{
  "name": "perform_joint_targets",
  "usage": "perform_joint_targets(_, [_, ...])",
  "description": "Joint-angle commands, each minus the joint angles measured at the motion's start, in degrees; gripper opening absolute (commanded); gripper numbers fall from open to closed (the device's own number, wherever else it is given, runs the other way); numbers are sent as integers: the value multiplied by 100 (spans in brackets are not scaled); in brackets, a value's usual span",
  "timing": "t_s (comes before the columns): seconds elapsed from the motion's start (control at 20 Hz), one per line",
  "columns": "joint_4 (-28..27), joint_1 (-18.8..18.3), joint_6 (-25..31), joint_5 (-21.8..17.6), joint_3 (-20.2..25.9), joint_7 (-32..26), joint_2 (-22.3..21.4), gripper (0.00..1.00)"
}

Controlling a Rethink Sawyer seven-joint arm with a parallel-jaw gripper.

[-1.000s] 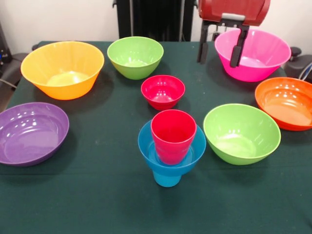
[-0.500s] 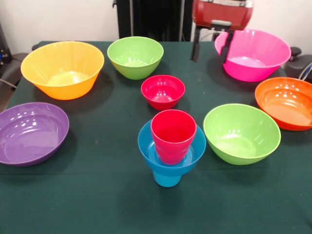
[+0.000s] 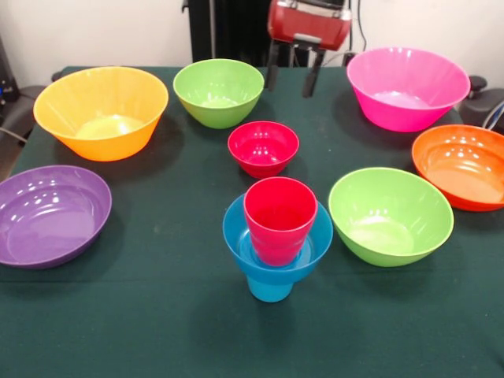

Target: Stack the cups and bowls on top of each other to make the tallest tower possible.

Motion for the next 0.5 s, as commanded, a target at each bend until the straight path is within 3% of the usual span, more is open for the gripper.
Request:
perform_joint_targets(0.05, [410, -147, -915, -421, 93, 902, 1017, 100])
perform_joint_targets(0.3, [250, -154, -1579, -248, 188, 1087, 1594, 100])
perform_joint_targets(0.5, [171, -157, -1448, -94, 346, 1076, 1562, 100])
